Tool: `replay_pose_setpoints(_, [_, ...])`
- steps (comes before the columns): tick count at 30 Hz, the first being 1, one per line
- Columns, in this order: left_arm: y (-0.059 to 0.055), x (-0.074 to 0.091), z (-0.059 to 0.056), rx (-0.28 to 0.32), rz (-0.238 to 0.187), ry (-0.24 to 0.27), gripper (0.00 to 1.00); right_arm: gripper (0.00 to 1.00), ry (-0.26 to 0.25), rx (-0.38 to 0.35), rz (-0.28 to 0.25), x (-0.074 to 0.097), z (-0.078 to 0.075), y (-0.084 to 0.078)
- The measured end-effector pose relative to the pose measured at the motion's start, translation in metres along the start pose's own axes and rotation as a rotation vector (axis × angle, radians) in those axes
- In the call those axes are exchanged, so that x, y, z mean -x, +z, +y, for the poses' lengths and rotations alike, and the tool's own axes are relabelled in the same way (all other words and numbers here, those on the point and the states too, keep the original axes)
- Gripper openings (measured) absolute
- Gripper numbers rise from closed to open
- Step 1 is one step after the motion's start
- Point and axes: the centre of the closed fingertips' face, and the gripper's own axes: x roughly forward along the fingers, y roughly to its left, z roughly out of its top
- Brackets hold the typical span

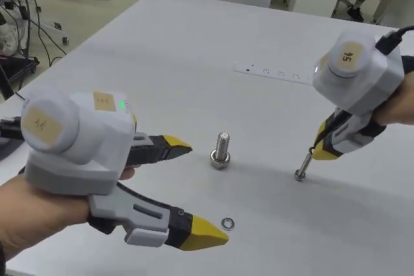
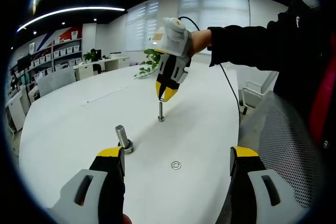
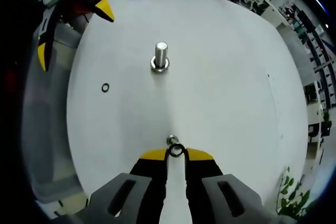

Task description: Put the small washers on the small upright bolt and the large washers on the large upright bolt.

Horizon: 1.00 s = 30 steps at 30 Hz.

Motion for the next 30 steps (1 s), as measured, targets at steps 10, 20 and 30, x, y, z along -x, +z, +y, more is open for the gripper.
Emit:
replay_pose_setpoints(10, [0.0,0.0,0.001,0.003,0.0,0.002,0.82,0.13,0.008,-0.002,0.008,-0.006,-0.002,-0.002])
replay_pose_setpoints(20, [0.0,0.001,0.001,0.004,0.001,0.004,0.82,0.13,0.018,-0.012,0.007,-0.01,-0.002,-0.002])
replay_pose_setpoints(30, [0.0,0.001,0.002,0.005,0.004,0.005,0.82,0.13,0.038,-0.016,0.013,-0.021,0.0,-0.004])
